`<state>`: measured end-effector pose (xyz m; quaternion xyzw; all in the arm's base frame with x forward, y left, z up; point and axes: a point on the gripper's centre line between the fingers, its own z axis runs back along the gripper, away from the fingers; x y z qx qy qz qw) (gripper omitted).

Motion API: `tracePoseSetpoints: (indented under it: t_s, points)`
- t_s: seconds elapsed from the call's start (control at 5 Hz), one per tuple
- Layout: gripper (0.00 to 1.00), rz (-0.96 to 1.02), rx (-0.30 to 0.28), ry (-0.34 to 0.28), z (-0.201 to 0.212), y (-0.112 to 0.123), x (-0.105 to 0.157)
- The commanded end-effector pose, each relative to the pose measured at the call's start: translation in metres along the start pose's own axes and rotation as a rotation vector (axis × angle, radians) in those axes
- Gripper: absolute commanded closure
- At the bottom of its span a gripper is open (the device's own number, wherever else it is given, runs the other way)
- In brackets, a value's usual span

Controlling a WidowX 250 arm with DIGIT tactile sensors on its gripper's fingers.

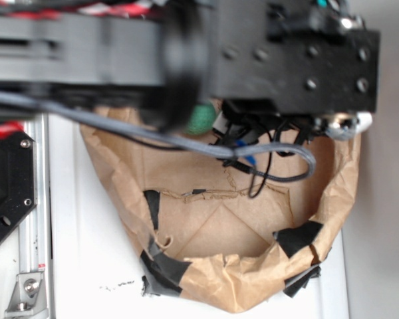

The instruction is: Grab the plastic pickle.

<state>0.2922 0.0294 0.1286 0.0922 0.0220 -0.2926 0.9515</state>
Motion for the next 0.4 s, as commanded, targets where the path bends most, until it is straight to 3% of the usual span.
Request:
tracePoseSetpoints:
  t_s: [0.0, 0.2]
  points:
    - [1.00, 0.299, -0.063, -0.227, 0.039, -0.012, -0.018]
    - [1.00, 0.325, -0.112, -0.227, 0.038, -0.023, -0.013]
